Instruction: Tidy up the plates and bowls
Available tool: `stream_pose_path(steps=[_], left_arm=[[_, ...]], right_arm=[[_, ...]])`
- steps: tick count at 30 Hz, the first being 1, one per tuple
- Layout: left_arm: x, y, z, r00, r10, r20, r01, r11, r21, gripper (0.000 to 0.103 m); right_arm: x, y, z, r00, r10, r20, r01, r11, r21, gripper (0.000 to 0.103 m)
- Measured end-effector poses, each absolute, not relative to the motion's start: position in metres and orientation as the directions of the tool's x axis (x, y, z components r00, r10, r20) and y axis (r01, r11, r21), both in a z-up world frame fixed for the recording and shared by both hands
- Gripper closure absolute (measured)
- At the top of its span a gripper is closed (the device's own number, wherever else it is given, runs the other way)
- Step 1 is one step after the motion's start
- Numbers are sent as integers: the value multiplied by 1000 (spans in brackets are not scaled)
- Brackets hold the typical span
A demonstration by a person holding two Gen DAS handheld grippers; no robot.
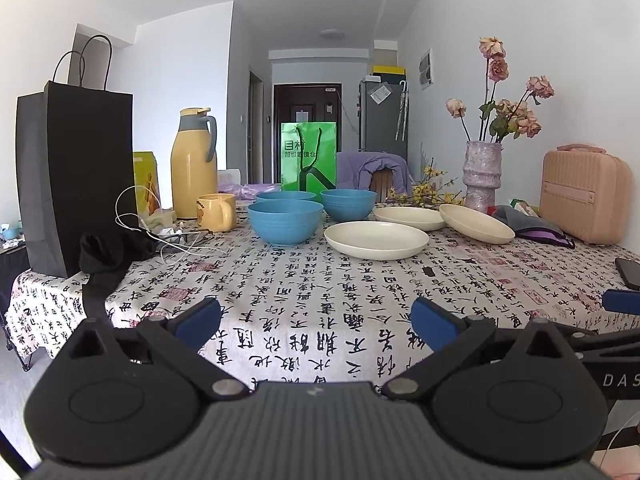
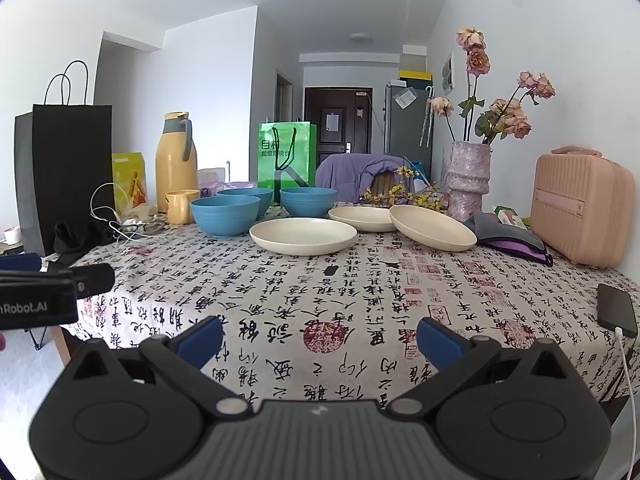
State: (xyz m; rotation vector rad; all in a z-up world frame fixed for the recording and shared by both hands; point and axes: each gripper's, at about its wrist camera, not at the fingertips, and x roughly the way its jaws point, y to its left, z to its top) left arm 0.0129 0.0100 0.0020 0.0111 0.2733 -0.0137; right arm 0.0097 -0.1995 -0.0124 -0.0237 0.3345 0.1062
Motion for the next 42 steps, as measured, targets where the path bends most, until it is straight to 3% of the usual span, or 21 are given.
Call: stream_pose_path(steps=[35, 42], left_arm=[[11, 7, 4, 966, -6, -257, 12, 1000, 24, 0], [9, 6, 4, 968, -13, -250, 21, 999, 28, 0]], right_arm=[[12, -203, -12, 937, 115, -329, -121, 993, 4, 0], [6, -204, -9, 948, 143, -285, -144, 989, 19, 0]])
